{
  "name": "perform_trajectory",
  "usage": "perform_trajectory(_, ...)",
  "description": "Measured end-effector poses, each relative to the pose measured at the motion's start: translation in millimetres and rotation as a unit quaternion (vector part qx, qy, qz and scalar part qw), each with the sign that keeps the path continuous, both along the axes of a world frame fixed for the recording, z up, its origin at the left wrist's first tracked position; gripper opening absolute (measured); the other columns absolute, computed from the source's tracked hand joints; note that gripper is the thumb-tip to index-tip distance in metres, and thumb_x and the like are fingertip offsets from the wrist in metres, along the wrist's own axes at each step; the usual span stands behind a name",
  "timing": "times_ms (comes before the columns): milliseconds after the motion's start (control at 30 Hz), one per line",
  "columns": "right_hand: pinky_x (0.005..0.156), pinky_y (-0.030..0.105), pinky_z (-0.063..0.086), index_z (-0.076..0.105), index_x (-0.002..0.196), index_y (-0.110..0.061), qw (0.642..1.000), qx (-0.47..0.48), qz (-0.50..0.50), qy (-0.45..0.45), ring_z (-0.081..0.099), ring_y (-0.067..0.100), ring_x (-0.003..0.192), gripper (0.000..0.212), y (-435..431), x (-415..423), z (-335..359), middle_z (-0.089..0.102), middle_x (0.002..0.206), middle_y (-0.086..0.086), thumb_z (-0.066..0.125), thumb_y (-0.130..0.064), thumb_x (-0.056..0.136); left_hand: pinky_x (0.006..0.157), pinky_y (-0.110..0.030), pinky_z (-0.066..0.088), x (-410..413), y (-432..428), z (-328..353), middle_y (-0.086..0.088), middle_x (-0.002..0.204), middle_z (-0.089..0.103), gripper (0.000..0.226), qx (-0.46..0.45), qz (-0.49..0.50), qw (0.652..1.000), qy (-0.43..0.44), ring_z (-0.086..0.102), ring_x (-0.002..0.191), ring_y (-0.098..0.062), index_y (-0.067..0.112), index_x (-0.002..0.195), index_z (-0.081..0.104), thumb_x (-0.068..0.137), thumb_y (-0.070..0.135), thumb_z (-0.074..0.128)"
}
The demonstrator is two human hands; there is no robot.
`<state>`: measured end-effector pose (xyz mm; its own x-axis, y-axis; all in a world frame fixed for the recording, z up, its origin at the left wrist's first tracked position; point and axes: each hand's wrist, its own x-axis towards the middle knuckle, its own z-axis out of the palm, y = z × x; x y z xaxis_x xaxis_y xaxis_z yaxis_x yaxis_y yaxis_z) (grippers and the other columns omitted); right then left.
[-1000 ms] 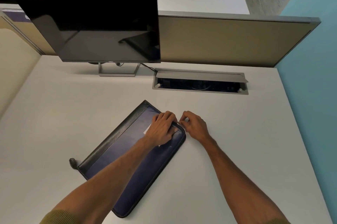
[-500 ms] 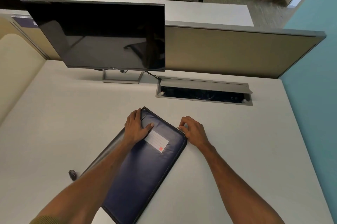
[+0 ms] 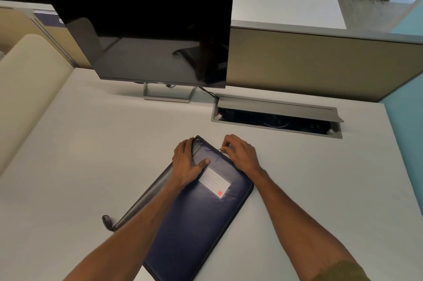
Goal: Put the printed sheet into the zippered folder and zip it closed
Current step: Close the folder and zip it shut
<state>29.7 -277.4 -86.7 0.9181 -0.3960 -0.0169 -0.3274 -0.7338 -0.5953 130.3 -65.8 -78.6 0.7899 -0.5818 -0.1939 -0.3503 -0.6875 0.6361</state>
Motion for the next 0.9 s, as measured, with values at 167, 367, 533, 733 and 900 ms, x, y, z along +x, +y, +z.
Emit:
perform_trajectory(167,0.074,0.035,0.057,0.055,0.093,-0.032,1.0,-0.014,-0.001,-0.003,0.061,0.011,0.082,0.013,6.9,22.1,0.6,0.064,0.1,-0.016,0.065,-0.036,0.101,0.119,-0.049,0.033,-0.3,1.0,-1.4,-0.009,0.159,0.04,0.106,-0.001,-0.003,1.0,-0.002,0.039,0.145,-0.03,0.019,0.163,0.034,0.079,0.081,0.051)
perform_trajectory(367,0.072,0.037,0.057,0.053,0.092,-0.033,1.0,-0.024,-0.001,-0.013,0.061,0.013,0.079,0.015,14.4,45.0,1.5,0.063,0.098,-0.015,0.065,-0.035,0.1,0.118,-0.048,0.034,-0.8,2.2,-0.8,-0.008,0.158,0.043,0.103,-0.01,-0.004,1.0,-0.007,0.042,0.144,-0.029,0.019,0.163,0.036,0.081,0.08,0.053)
perform_trajectory(533,0.073,0.038,0.056,0.051,0.092,-0.032,0.999,-0.026,-0.012,-0.019,0.061,0.016,0.078,0.014,22.6,62.7,-0.4,0.063,0.095,-0.014,0.062,-0.035,0.101,0.121,-0.05,0.035,-1.8,3.1,-1.6,-0.008,0.16,0.043,0.103,-0.018,-0.006,1.0,-0.005,0.042,0.145,-0.028,0.02,0.163,0.036,0.081,0.08,0.054)
perform_trajectory(733,0.073,0.038,0.056,0.052,0.093,-0.03,0.999,-0.024,-0.016,-0.018,0.06,0.016,0.077,0.011,32.6,72.3,-0.8,0.064,0.094,-0.011,0.058,-0.033,0.103,0.122,-0.049,0.033,-2.0,5.6,-3.6,-0.008,0.162,0.042,0.105,-0.022,-0.008,1.0,-0.006,0.042,0.146,-0.028,0.018,0.164,0.035,0.082,0.081,0.051)
perform_trajectory(900,0.073,0.041,0.059,0.056,0.093,-0.03,0.999,-0.026,-0.04,-0.023,0.063,0.017,0.076,0.012,36.3,71.9,-2.6,0.066,0.091,-0.012,0.063,-0.035,0.101,0.122,-0.052,0.035,-1.2,6.4,-7.1,-0.01,0.162,0.043,0.106,-0.014,-0.019,1.0,-0.012,0.043,0.146,-0.03,0.016,0.164,0.034,0.083,0.084,0.047)
